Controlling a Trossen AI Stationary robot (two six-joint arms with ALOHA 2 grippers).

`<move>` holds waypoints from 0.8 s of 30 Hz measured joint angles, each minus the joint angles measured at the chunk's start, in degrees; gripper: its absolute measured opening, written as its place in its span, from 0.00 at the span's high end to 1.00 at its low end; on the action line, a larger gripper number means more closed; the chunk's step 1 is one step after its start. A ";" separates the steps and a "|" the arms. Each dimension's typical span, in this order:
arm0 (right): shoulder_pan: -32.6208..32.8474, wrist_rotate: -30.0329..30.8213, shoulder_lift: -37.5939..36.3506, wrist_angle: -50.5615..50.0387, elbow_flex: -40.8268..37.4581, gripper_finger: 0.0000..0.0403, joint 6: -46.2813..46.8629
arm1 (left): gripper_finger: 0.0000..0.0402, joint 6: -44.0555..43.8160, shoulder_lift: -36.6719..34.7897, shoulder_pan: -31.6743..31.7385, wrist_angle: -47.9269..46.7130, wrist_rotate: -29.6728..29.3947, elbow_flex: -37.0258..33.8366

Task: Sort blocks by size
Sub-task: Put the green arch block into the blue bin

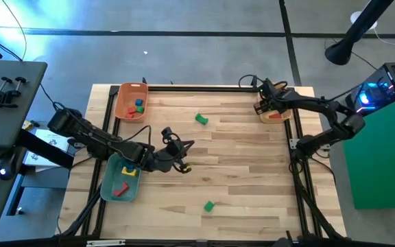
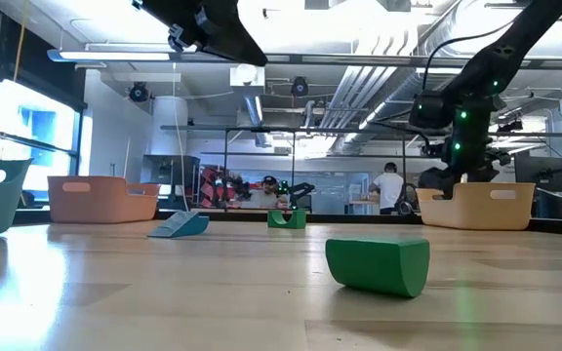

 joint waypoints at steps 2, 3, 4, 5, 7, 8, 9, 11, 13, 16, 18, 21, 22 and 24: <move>0.02 -0.17 -1.71 0.06 0.01 0.38 -1.28 | 1.00 0.00 0.00 -0.02 0.00 0.00 0.00; 0.02 -0.22 -2.98 0.04 0.00 0.38 -1.51 | 1.00 0.00 0.00 -0.02 0.01 0.00 0.00; 0.15 -0.24 -4.59 0.08 0.02 0.38 -1.79 | 1.00 0.00 0.00 -0.02 0.00 0.00 0.00; 0.44 -0.34 -6.22 0.13 0.04 0.38 -1.78 | 1.00 0.00 0.00 -0.02 0.00 0.00 0.00; 1.75 -0.97 -9.93 0.65 -0.22 0.38 -1.71 | 1.00 -0.10 0.00 -0.02 0.00 0.00 0.00; 2.81 -1.96 -11.92 1.07 -0.42 0.38 -1.38 | 1.00 -0.30 0.00 -0.02 0.01 -0.02 0.00; 4.08 -3.26 -13.90 2.10 -0.79 0.38 -1.21 | 1.00 -0.57 0.00 -0.02 0.00 -0.02 0.00; 7.62 -6.98 -17.87 5.01 -2.07 0.38 -1.00 | 1.00 -1.04 0.00 0.00 0.02 -0.02 0.00; 12.34 -11.67 -21.28 9.56 -3.78 0.38 -0.48 | 1.00 -1.52 0.00 0.01 0.02 -0.04 0.00; 21.48 -16.65 -25.09 20.76 -8.03 0.38 2.22 | 1.00 -1.60 -0.02 0.07 0.02 -0.15 0.01; 28.06 -17.45 -25.84 29.79 -11.60 0.38 2.89 | 1.00 -2.04 -0.02 0.07 0.04 -0.15 0.02; 36.91 -17.57 -24.90 44.03 -17.35 0.38 1.70 | 1.00 -3.61 -0.07 0.09 0.39 -0.15 -0.24; 39.42 -17.55 -24.10 48.81 -19.09 0.37 1.08 | 1.00 -4.32 -0.07 0.22 0.02 -0.17 -0.35; 43.61 -17.41 -22.20 56.81 -21.80 0.37 -0.46 | 1.00 -6.28 -0.07 0.52 -0.08 -0.07 -0.37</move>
